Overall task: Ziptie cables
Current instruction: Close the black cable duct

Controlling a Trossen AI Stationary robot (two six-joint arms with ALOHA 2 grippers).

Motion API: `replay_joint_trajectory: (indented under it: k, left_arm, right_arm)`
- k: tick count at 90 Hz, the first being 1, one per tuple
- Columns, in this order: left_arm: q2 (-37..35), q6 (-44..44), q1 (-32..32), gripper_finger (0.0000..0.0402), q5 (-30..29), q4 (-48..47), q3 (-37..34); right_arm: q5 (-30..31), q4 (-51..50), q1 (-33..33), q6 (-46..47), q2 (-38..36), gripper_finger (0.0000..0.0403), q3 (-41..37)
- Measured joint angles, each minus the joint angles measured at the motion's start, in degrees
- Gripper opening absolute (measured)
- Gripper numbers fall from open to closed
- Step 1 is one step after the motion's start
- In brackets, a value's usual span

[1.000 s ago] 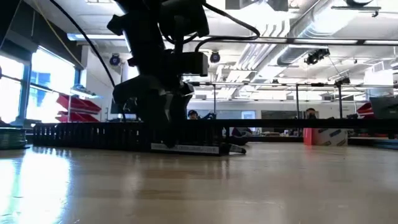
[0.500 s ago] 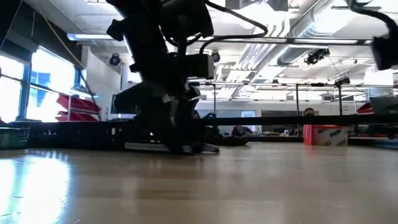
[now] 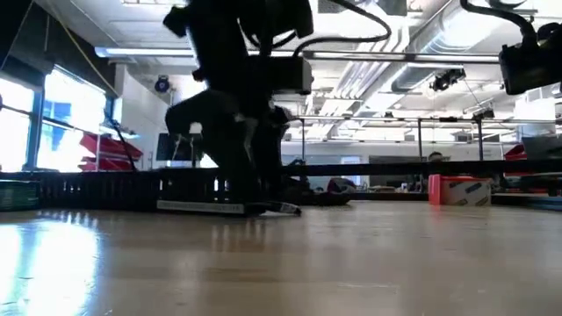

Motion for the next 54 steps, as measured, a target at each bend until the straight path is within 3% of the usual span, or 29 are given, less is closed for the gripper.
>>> replay_joint_trajectory:
  k: [30,54]
  left_arm:
    - [-0.12,1.63,0.59,0.0267,-5.25,-27.29,3.04]
    - [-0.14,-1.00,3.16,0.0267,-6.04,-26.29,-3.72]
  right_arm:
    - [1.76,-0.03,1.16,-0.26,0.00,0.0000,0.00]
    - [4.02,0.15,2.69,-0.20,0.00,0.0000,0.01]
